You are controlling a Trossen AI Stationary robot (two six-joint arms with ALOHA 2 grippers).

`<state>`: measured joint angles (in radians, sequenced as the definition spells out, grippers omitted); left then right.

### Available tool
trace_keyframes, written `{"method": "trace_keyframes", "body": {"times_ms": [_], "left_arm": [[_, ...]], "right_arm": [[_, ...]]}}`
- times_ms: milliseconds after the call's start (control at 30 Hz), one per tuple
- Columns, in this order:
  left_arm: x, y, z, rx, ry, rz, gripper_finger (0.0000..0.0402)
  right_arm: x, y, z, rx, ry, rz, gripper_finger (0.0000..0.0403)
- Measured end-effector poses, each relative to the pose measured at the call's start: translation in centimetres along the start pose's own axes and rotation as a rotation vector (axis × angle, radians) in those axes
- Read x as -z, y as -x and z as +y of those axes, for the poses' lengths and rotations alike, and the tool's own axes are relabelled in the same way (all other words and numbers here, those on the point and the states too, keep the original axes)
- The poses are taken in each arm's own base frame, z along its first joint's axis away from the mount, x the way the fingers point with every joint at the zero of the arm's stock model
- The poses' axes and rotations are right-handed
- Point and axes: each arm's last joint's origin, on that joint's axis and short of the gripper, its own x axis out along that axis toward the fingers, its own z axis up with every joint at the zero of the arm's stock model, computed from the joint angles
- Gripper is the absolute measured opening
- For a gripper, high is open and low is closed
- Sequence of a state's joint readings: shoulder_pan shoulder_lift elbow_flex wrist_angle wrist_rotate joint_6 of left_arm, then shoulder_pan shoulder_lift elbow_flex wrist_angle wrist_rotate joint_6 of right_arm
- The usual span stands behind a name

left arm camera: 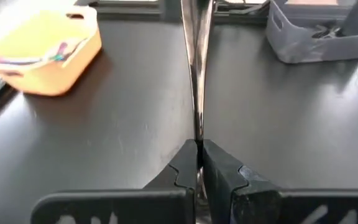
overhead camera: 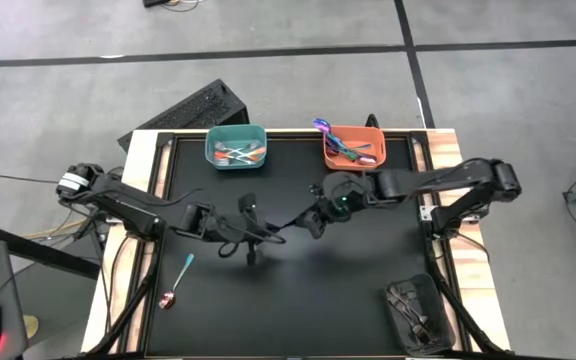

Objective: Sort silverware by color (type)
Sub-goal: Put the black fork into the black bin

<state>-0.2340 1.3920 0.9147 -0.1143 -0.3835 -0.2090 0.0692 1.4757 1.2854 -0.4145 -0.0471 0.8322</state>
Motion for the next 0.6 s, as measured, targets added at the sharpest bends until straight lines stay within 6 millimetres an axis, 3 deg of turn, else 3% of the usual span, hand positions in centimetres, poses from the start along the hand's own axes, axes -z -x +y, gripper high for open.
{"method": "trace_keyframes", "body": {"times_ms": [267,600], "left_arm": [[-1.1,-0.8,-0.5,-0.008,-0.07,-0.005,0.0],[-1.2,-0.8,-0.5,-0.003,-0.091,-0.004,0.0]], "right_arm": [[0.3,-0.7,0.1,0.009,-0.025,0.004,0.0194],[1.0,-0.6,0.0,0.054,-0.014,0.043,0.0089]]}}
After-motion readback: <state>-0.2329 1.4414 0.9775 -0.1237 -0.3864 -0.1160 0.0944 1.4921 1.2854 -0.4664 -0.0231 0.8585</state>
